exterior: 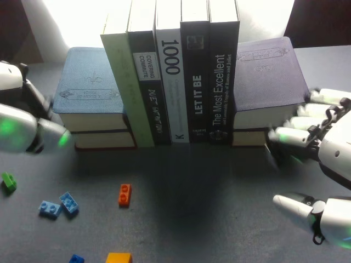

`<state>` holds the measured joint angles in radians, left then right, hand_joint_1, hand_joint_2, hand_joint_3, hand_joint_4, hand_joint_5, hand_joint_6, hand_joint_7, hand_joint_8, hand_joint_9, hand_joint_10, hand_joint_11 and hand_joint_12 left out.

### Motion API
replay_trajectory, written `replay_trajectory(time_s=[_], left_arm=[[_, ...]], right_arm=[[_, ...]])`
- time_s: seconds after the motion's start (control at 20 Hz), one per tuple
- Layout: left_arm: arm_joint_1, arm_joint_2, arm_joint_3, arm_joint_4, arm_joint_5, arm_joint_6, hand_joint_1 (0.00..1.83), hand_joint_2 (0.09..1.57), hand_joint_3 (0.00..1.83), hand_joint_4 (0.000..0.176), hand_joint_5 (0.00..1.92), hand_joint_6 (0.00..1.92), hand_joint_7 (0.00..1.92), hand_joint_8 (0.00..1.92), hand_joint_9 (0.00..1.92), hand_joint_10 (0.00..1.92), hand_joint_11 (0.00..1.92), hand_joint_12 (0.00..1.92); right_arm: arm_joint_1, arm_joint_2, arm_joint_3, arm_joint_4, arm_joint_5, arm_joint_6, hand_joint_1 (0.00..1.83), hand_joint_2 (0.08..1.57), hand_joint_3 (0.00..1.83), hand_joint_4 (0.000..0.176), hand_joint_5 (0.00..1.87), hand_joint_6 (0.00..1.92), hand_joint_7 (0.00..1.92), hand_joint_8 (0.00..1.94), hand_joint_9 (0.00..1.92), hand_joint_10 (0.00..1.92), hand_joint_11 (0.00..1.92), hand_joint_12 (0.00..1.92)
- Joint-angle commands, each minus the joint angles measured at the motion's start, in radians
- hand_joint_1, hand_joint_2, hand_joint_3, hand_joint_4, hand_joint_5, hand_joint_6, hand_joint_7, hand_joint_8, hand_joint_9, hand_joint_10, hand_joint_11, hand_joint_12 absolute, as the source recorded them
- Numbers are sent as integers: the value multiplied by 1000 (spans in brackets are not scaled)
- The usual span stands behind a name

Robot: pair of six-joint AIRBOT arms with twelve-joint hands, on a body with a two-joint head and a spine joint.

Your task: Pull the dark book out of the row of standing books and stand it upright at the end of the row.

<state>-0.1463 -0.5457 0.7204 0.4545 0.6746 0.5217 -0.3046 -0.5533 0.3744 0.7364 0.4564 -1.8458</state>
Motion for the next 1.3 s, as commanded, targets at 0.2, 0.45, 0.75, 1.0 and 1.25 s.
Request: replay_trajectory(time_s=[0.2, 0.45, 0.75, 1.0, 1.25], left_arm=[[-13, 7, 2, 32, -72, 1, 6, 1270, 0, 39, 219, 0, 233, 0, 300, 0, 312, 174], [-15, 7, 4, 33, -72, 4, 14, 1263, 0, 51, 210, 3, 227, 4, 294, 4, 319, 149], [-17, 6, 3, 33, -72, 5, 38, 1267, 1, 43, 214, 1, 218, 1, 279, 2, 327, 115], [-20, 6, 3, 32, -72, 6, 30, 1263, 0, 47, 226, 4, 230, 5, 292, 6, 341, 110], [-21, 6, 5, 33, -72, 6, 64, 1260, 0, 46, 239, 6, 246, 7, 302, 6, 352, 98]], right_arm=[[7, 7, -10, -31, 86, -3, 27, 1317, 8, 0, 151, 274, 210, 1, 56, 272, 0, 31], [44, -1, -20, -31, 136, -39, 0, 1316, 4, 0, 280, 315, 217, 10, 41, 249, 0, 0], [125, -76, -13, -147, 249, -29, 0, 1304, 0, 0, 474, 404, 227, 9, 0, 213, 0, 0], [180, -209, 83, -172, 339, 34, 0, 1317, 4, 0, 650, 464, 224, 5, 0, 105, 0, 0], [268, -347, 181, -96, 387, -8, 0, 1317, 0, 0, 772, 444, 230, 1, 9, 67, 0, 0]])
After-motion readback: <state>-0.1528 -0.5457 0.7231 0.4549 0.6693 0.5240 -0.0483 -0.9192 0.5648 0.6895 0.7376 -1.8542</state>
